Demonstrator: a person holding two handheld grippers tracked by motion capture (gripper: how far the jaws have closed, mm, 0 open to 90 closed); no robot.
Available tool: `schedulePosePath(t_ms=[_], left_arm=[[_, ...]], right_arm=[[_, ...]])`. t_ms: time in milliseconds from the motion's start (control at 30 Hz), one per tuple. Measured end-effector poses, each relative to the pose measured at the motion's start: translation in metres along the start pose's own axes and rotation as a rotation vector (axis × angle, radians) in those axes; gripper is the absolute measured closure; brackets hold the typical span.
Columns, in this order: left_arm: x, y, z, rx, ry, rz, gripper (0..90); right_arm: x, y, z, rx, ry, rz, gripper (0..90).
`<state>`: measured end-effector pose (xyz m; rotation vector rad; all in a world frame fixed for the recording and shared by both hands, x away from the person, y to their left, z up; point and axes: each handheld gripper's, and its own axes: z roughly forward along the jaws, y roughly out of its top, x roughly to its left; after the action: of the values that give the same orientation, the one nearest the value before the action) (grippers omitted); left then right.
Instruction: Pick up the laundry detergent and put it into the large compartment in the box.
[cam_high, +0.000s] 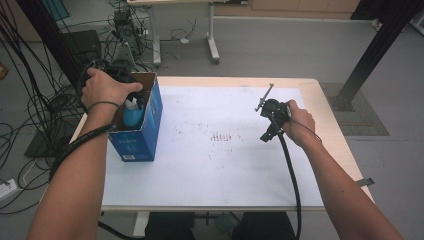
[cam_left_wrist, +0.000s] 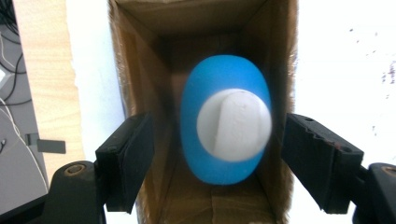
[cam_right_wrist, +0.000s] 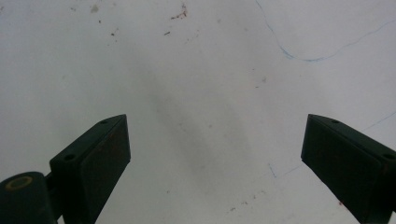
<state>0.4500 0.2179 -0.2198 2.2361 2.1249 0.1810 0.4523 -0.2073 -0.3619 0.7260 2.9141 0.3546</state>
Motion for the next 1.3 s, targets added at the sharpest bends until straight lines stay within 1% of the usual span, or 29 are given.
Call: schedulePosePath(t_ms=[67,133,167,233,300,400,433,467,500,567,633,667,767,800,833,867,900,933,967,1000,1033,1067,1100,1133,1167,1200,1233,1267,1300], left_arm=[[0.0,-0.001,-0.006,-0.005,-0.007,0.008,23.7],[-0.001,-0.002,-0.009,-0.008,-0.002,0.011,21.8],[-0.003,-0.002,-0.013,-0.006,0.005,0.018,20.4],[-0.004,-0.003,-0.015,-0.009,-0.001,0.02,16.6],[-0.007,-0.005,-0.023,-0.017,-0.004,0.034,15.5],[-0.009,-0.005,-0.028,-0.016,-0.013,0.042,13.1],[-0.012,-0.006,-0.033,-0.005,-0.016,0.049,12.5],[-0.012,-0.006,-0.033,-0.005,-0.016,0.049,10.1],[-0.014,-0.006,-0.035,-0.004,-0.014,0.054,10.1],[-0.02,-0.007,-0.042,0.0,-0.037,0.067,8.2],[-0.022,-0.007,-0.044,-0.002,-0.038,0.074,6.2],[-0.025,-0.008,-0.047,-0.004,-0.036,0.084,6.2],[-0.035,-0.01,-0.055,-0.015,-0.047,0.106,5.0],[-0.035,-0.01,-0.055,-0.015,-0.047,0.106,4.5],[-0.037,-0.011,-0.057,-0.012,-0.044,0.118,4.5],[-0.044,-0.012,-0.059,-0.009,-0.039,0.133,4.5],[-0.046,-0.013,-0.06,-0.006,-0.037,0.14,4.5],[-0.05,-0.014,-0.061,-0.007,-0.04,0.15,4.5],[-0.05,-0.014,-0.061,-0.007,-0.04,0.15,4.5],[-0.054,-0.014,-0.062,-0.009,-0.044,0.16,4.5],[-0.06,-0.016,-0.064,-0.013,-0.047,0.174,4.6],[-0.06,-0.016,-0.064,-0.013,-0.047,0.174,4.6],[-0.067,-0.017,-0.065,-0.016,-0.061,0.194,4.5],[-0.071,-0.018,-0.066,-0.017,-0.071,0.209,4.6],[-0.071,-0.018,-0.066,-0.017,-0.071,0.209,4.6],[-0.078,-0.02,-0.068,-0.022,-0.092,0.23,4.6],[-0.078,-0.02,-0.068,-0.022,-0.092,0.23,4.6],[-0.081,-0.02,-0.068,-0.021,-0.105,0.243,4.6],[-0.088,-0.022,-0.069,-0.034,-0.12,0.261,4.6]], right_arm=[[0.0,0.0,-0.001,-0.001,0.0,-0.001,7.6],[0.001,0.001,-0.001,-0.002,0.0,-0.002,7.6],[0.001,0.001,-0.001,-0.005,-0.001,-0.007,7.6],[0.002,0.001,-0.002,-0.003,-0.001,-0.007,7.5],[0.002,0.002,-0.002,-0.004,-0.002,-0.007,7.6],[0.003,0.002,-0.003,-0.004,-0.003,-0.011,7.6],[0.003,0.002,-0.004,-0.005,-0.004,-0.011,7.6],[0.003,0.002,-0.004,-0.005,-0.004,-0.011,7.6],[0.003,0.002,-0.004,-0.007,-0.004,-0.011,7.5],[0.003,0.003,-0.005,-0.009,-0.006,-0.009,7.6],[0.003,0.003,-0.005,-0.011,-0.004,-0.008,7.6],[0.003,0.003,-0.005,-0.008,-0.003,-0.009,7.6],[0.003,0.004,-0.005,-0.009,-0.003,-0.012,7.6],[0.003,0.004,-0.005,-0.009,-0.003,-0.012,7.6],[0.003,0.003,-0.005,-0.006,-0.002,-0.013,7.6],[0.002,0.003,-0.004,-0.009,-0.002,-0.014,7.6],[0.002,0.003,-0.004,-0.008,0.001,-0.014,7.6],[0.002,0.003,-0.004,-0.007,0.0,-0.013,7.6],[0.002,0.003,-0.004,-0.007,0.0,-0.013,7.6],[0.002,0.003,-0.004,-0.008,0.001,-0.015,7.6],[0.002,0.004,-0.004,-0.003,0.002,-0.014,7.6],[0.002,0.004,-0.004,-0.005,0.001,-0.016,7.6],[0.002,0.004,-0.004,-0.002,0.0,-0.015,7.6],[0.002,0.004,-0.004,-0.002,-0.002,-0.018,7.6],[0.002,0.004,-0.004,0.001,-0.002,-0.016,7.6],[0.002,0.004,-0.004,0.002,-0.002,-0.014,7.6],[0.001,0.003,-0.004,0.002,-0.001,-0.013,7.6],[0.001,0.003,-0.004,0.002,-0.001,-0.013,7.6],[-0.001,0.002,-0.005,0.002,-0.001,-0.011,7.6]])
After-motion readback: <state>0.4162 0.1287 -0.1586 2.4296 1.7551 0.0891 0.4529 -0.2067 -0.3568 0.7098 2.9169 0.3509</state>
